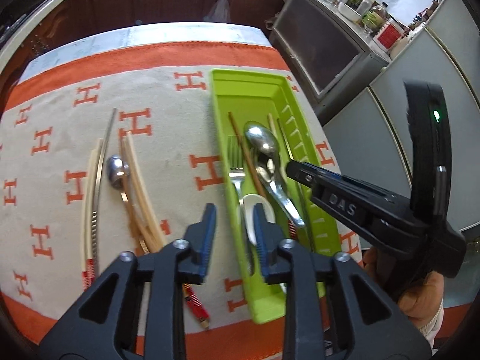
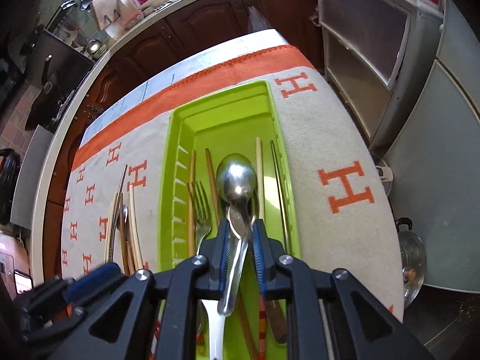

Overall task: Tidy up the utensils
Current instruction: 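Lower the fork and metal spoon into the tray and open both tools, then move both open tools back over the remaining chopsticks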

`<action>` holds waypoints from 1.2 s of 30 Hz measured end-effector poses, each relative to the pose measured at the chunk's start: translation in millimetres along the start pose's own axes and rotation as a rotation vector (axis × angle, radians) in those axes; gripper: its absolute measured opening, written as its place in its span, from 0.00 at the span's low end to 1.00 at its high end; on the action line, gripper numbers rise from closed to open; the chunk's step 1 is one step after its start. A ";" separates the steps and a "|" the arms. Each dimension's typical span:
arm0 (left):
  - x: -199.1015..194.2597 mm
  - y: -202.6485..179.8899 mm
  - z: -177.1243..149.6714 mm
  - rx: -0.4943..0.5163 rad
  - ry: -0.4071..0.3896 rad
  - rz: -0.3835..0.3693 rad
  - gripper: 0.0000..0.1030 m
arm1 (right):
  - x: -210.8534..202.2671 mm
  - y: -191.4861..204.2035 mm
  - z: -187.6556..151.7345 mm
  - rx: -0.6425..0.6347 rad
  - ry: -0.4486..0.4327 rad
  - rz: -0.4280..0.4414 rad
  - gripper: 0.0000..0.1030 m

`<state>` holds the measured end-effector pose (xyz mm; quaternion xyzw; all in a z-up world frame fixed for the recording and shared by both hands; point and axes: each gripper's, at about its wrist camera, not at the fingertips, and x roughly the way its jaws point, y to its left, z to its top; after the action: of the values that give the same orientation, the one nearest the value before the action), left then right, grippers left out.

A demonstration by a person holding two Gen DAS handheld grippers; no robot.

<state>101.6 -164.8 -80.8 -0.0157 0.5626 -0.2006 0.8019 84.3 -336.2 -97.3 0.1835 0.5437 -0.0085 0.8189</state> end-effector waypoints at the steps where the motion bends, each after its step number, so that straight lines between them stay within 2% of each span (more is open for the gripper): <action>1: -5.6 5.4 -1.2 -0.007 -0.009 0.012 0.34 | -3.2 2.3 -4.2 -0.006 -0.004 -0.003 0.15; 9: -40.7 52.3 -17.3 -0.049 -0.066 0.103 0.36 | -21.8 16.2 -35.1 -0.022 -0.017 -0.001 0.15; 19: -53.7 103.5 -48.9 -0.070 -0.108 0.253 0.36 | -38.3 52.4 -60.2 -0.075 -0.037 0.017 0.15; 28: -59.6 137.8 -64.8 -0.109 -0.116 0.273 0.36 | -29.0 97.6 -70.8 -0.157 -0.017 0.013 0.15; 36: -51.6 167.2 -72.5 -0.148 -0.089 0.265 0.36 | -12.4 128.1 -77.7 -0.210 0.023 0.002 0.15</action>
<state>71.8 20.9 -103.1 -0.0093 0.5367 -0.0502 0.8422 37.6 -195.0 -75.4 0.0974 0.5508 0.0515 0.8273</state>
